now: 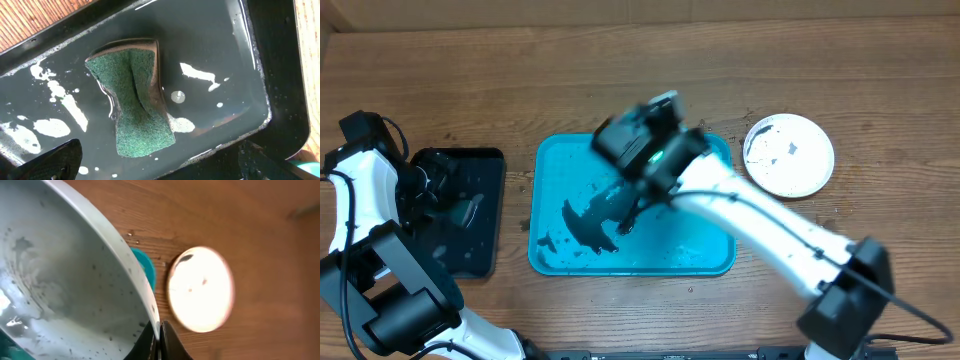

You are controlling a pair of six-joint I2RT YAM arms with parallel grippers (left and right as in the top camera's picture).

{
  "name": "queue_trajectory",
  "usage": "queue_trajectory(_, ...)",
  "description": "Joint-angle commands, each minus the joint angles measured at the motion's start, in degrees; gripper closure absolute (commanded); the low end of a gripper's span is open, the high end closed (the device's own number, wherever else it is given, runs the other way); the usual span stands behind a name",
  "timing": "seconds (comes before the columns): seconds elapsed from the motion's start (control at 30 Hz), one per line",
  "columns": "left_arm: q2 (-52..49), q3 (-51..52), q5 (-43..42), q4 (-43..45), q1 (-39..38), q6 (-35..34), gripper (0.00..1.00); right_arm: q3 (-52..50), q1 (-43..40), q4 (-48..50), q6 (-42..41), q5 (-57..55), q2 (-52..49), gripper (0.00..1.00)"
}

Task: Clean dirty plates on tray and stack at the side
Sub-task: 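Drop the sponge in the basin and stack the last white plate right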

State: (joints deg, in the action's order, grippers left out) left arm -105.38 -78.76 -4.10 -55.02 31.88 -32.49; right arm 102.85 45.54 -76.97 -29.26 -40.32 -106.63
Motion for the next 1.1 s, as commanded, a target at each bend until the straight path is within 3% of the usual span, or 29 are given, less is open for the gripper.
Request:
queue_trajectory(0.0, 1.22, 0.55, -0.37, 0.04, -0.07, 0.15, 0.00, 2.03, -10.84, 2.12, -3.39, 20.28, 7.96, 0.96)
queue_trajectory(0.17, 1.22, 0.55, -0.37, 0.04, -0.07, 0.15, 0.00, 1.75, -32.44, -0.20, -3.37, 36.02, 9.35, 0.96)
queue_trajectory(0.37, 1.22, 0.55, -0.37, 0.04, -0.02, 0.15, 0.00, -7.26, -51.47, 0.68, -3.34, 37.44, 8.35, 0.96)
queue_trajectory(0.73, 1.22, 0.55, -0.39, 0.04, -0.02, 0.13, 0.00, -26.47, -57.24, 16.46, -3.17, 41.70, 8.35, 0.95)
queue_trajectory(0.87, 1.22, 0.55, -0.37, 0.04, -0.02, 0.15, 0.00, -29.38, -57.00, 21.11, 0.61, 48.19, 8.35, 0.84)
queue_trajectory(0.97, 1.22, 0.55, -0.37, 0.04, -0.02, 0.15, 0.00, -29.62, -56.74, 21.33, 0.61, 48.85, 8.35, 0.42)
queue_trajectory(1.07, 1.22, 0.55, -0.37, 0.04, -0.02, 0.15, 0.00, -29.35, -56.76, 20.46, 2.05, 50.51, 8.44, 0.21)
